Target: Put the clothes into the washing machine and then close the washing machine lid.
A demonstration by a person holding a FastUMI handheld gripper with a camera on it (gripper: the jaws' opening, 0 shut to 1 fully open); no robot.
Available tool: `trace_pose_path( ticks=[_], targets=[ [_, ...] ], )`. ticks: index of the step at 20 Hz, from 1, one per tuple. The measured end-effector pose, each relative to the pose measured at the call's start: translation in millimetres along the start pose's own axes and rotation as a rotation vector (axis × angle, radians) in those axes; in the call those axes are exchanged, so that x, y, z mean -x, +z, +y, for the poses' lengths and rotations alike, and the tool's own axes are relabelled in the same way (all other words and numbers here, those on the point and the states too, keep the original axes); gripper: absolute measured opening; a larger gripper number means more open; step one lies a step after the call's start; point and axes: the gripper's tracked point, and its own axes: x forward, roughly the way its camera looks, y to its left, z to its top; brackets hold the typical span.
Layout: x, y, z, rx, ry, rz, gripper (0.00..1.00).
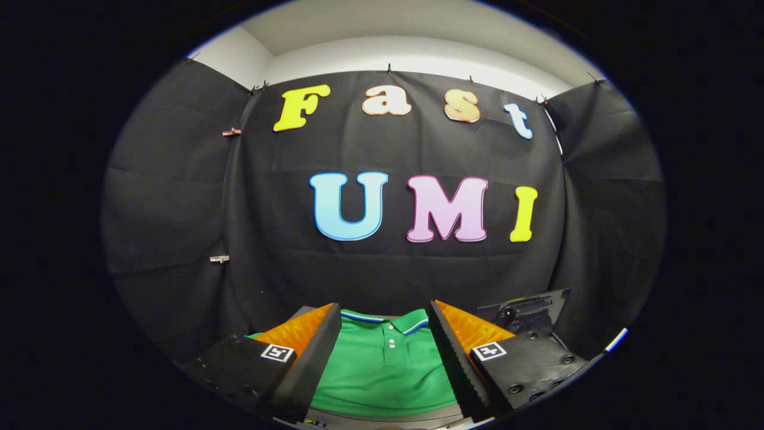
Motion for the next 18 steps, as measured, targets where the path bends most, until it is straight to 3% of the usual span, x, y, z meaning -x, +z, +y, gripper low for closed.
trace_pose_path(
  ticks=[3, 6, 10, 12, 18],
  targets=[
    [-6.9, 0.5, -0.5, -0.044, 0.033, 0.096, 0.92],
    [-20.0, 5.0, -9.5, -0.091, 0.005, 0.143, 0.93],
    [-34.8, -32.1, -9.9, -0.071, -0.005, 0.323, 0.93],
    [-41.0, -52.8, -1.0, -0.028, 0.037, 0.417, 0.93],
    [-68.5, -106.5, -10.4, 0.015, 0.022, 0.542, 0.89]
  ],
)
